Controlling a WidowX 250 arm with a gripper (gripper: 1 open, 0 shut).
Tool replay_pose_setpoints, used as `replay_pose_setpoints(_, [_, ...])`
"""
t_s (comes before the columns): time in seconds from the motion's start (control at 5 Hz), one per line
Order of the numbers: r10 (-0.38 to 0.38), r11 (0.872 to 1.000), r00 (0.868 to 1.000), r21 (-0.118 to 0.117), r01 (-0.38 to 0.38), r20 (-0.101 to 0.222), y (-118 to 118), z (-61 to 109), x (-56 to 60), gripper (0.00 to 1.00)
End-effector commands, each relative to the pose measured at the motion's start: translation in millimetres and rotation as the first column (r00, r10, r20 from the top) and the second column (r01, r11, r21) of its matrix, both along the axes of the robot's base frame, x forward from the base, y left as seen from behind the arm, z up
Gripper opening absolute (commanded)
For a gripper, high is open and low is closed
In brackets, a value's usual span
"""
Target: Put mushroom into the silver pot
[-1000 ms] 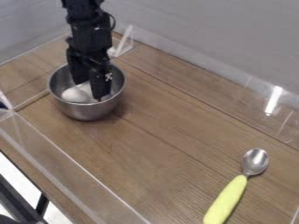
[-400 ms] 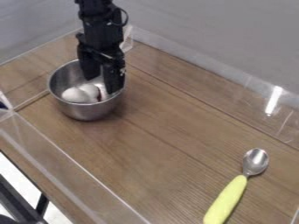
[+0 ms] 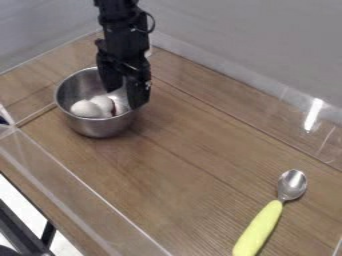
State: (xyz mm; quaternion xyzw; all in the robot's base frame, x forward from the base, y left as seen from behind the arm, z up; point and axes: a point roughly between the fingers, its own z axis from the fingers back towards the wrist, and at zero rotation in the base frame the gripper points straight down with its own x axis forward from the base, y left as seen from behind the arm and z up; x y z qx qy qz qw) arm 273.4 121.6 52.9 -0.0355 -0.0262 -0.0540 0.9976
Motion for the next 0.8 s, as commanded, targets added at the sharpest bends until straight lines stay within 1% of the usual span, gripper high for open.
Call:
replay_pose_setpoints(0.0, [-0.041, 0.999, 0.999, 0.02, 0.041, 0.029, 0, 18.1, -0.6, 1.0])
replay_pose_setpoints(0.4, [-0.079, 0.997, 0.996, 0.03, 0.078, 0.033, 3, 35.7, -4.0, 1.0])
replay_pose_setpoints(0.6, [-0.078, 0.996, 0.996, 0.035, 0.077, 0.034, -1, 39.6, -2.1, 1.0])
